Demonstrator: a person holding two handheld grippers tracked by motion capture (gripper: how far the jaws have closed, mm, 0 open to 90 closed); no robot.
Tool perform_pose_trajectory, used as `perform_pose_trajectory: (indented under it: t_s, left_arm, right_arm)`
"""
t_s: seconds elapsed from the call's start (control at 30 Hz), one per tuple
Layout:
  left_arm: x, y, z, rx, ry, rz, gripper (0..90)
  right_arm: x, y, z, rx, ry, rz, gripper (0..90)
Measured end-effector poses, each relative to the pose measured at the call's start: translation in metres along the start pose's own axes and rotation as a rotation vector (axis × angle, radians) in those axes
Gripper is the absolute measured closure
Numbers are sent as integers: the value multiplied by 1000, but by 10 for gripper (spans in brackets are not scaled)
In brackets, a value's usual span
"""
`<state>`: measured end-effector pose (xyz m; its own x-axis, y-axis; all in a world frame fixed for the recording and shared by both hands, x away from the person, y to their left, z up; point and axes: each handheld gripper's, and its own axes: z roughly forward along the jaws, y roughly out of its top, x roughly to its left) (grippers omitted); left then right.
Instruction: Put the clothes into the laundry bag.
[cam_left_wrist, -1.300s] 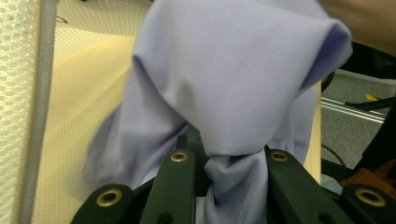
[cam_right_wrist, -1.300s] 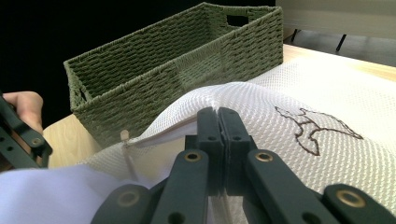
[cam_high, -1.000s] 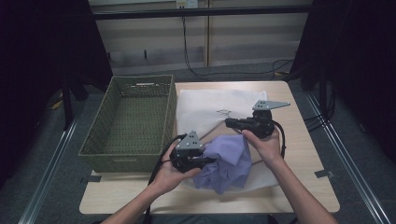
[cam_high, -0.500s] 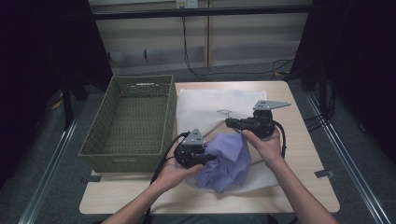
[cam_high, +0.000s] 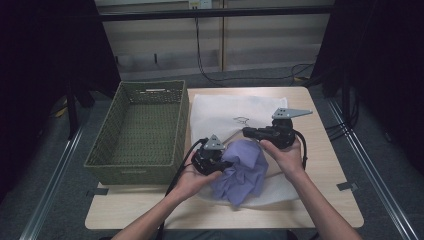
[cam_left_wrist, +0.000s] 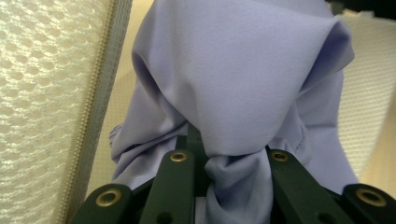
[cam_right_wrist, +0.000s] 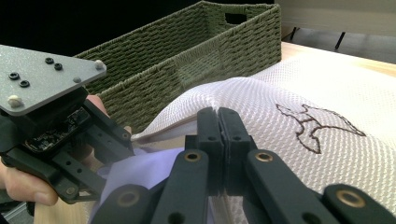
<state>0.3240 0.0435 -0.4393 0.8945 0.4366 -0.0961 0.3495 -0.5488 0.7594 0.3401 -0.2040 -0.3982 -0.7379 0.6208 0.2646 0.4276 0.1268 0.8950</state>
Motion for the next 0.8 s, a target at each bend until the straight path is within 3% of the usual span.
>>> perform_pose_trajectory:
  t_s: [0.4, 0.63, 0.7, 0.8]
  left_arm:
    - [2, -5, 16, 34, 25, -2, 796]
    - [4, -8, 22, 38, 17, -5, 791]
    - [5, -9, 25, 66, 26, 3, 789]
    - [9, -15, 30, 69, 20, -15, 788]
  right_arm:
    - [1, -2, 2, 16, 0, -6, 892]
    - [2, -4, 0, 18, -3, -4, 892]
    - [2, -4, 0, 21, 1, -4, 892]
    - [2, -5, 1, 24, 6, -5, 892]
